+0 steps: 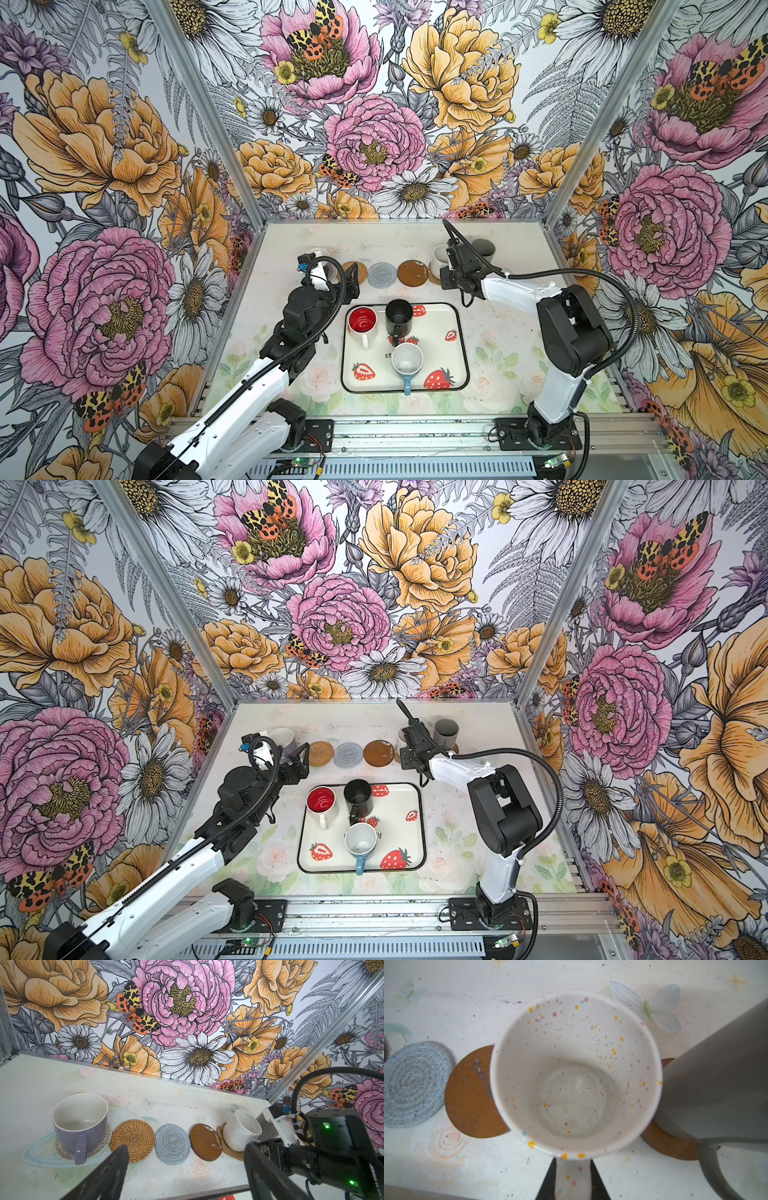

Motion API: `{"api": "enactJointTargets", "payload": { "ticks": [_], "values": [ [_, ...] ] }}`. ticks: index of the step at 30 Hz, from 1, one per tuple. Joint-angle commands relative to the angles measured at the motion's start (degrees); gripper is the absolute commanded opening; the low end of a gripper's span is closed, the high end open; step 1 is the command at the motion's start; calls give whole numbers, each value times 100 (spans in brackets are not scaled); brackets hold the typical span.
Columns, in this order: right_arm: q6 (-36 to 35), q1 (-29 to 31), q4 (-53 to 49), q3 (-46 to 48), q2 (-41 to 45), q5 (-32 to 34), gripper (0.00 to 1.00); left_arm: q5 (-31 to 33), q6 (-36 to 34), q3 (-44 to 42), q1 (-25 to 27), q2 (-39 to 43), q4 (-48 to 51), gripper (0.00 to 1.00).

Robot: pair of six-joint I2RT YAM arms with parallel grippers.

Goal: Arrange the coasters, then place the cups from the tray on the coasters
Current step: 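Lower the white speckled mug onto the paw-shaped cork coaster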

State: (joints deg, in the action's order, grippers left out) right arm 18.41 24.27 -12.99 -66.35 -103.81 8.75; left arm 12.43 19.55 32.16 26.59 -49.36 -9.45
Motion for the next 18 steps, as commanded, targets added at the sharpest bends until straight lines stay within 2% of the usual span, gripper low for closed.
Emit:
{"api": "enactJointTargets", "payload": {
  "ticks": [1, 18],
  "values": [
    [92, -45, 337, 77, 234, 90, 0, 43, 31, -79, -57, 88, -83, 88],
    [75, -12, 359, 333, 441, 87, 0, 15, 49, -78, -58, 94, -92, 88]
  ]
}}
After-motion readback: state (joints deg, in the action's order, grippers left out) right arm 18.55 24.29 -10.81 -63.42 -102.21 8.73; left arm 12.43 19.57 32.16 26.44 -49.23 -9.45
